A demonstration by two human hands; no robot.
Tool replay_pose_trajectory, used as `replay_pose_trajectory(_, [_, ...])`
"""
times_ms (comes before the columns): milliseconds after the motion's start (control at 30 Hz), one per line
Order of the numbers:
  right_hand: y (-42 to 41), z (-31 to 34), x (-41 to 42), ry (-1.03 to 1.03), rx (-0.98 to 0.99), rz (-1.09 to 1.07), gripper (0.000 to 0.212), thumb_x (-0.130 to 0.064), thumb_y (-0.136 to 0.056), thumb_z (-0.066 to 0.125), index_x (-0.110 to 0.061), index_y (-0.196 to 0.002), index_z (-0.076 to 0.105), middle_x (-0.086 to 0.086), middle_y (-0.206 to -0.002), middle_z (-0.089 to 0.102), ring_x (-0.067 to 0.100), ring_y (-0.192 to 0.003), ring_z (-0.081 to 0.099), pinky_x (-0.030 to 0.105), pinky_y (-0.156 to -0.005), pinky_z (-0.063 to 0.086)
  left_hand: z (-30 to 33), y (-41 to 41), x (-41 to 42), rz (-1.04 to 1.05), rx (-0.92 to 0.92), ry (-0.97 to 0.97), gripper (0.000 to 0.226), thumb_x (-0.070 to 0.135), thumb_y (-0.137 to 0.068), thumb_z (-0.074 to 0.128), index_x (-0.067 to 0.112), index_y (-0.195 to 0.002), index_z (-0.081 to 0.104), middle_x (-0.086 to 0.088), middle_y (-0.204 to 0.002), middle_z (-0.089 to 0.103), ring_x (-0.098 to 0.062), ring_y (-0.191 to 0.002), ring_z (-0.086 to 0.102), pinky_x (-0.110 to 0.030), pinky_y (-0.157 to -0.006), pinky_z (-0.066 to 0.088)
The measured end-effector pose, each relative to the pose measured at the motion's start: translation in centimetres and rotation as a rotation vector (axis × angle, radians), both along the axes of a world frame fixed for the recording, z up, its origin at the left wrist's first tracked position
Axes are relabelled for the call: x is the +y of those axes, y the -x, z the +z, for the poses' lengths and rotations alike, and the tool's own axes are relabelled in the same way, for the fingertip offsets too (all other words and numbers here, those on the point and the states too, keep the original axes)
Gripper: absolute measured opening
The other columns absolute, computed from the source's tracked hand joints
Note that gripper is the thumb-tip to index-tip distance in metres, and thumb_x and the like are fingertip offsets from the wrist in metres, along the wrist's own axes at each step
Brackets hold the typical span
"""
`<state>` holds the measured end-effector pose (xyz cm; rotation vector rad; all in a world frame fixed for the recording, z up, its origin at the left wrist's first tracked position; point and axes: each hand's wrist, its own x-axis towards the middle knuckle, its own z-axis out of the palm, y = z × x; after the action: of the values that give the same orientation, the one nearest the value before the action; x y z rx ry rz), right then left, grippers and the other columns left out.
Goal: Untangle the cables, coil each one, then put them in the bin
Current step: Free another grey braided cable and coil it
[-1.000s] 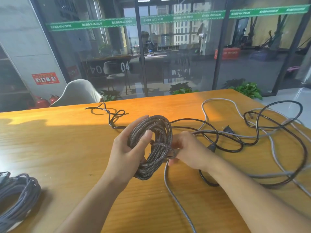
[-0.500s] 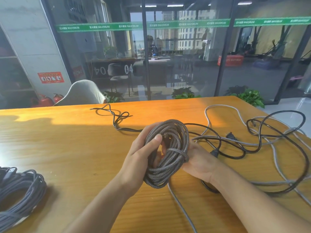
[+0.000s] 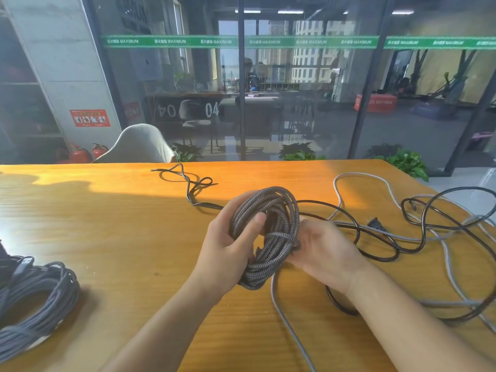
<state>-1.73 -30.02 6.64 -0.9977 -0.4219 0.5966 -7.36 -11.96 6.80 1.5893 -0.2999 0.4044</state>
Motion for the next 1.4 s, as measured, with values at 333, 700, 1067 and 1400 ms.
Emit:
replay_pose_trajectory(333, [0.7,-0.2,1.1,0.190,-0.327,-0.318,0.053,-0.009,-0.087,0.082,-0.013,-0.128,0.049,0.013,-0.122,0.068,0.025,-0.096,0.072,0.036,-0.082,0.059,-0.3,-0.3,0.7,0.130,0.036,0.038,0.025,0.020,-0.101,0.066,0.028,-0.125,0.067,0.015,-0.064,0.062,-0.012,-0.050,0.048,-0.025,-0.049,0.046])
replay_pose_trajectory(700, [1.1,-2.6,2.9,0.800,-0.805,-0.721,0.038,-0.061,-0.080,0.064,-0.044,-0.111,0.079,-0.019,-0.130,0.060,0.007,-0.120,0.061,0.041,-0.091,0.059,-1.6,-0.8,0.5,0.135,0.138,0.055,0.018,0.025,-0.102,0.065,0.026,-0.120,0.070,0.022,-0.063,0.063,0.003,-0.058,0.058,-0.015,-0.059,0.046])
replay_pose_trajectory(1067, [2.1,-2.3,4.3,0.661,-0.771,-0.802,0.009,-0.026,-0.103,0.064,-0.026,-0.105,0.072,-0.022,-0.131,0.051,0.004,-0.111,0.059,0.027,-0.093,0.051,-1.5,-1.1,0.0,0.183,0.004,-0.138,0.040,0.024,-0.104,0.061,0.039,-0.140,0.052,0.023,-0.087,0.071,0.002,-0.065,0.060,-0.015,-0.064,0.045])
replay_pose_trajectory(1400, [1.4,-0.8,3.1,0.317,-0.447,-0.950,0.022,-0.013,-0.105,0.060,-0.019,-0.093,0.077,-0.005,-0.120,0.061,0.008,-0.106,0.066,0.041,-0.104,0.053,-1.6,-1.5,-0.6,0.121,0.023,-0.166,0.038,0.031,-0.105,0.058,0.046,-0.139,0.053,0.023,-0.073,0.063,-0.010,-0.057,0.054,-0.028,-0.063,0.050])
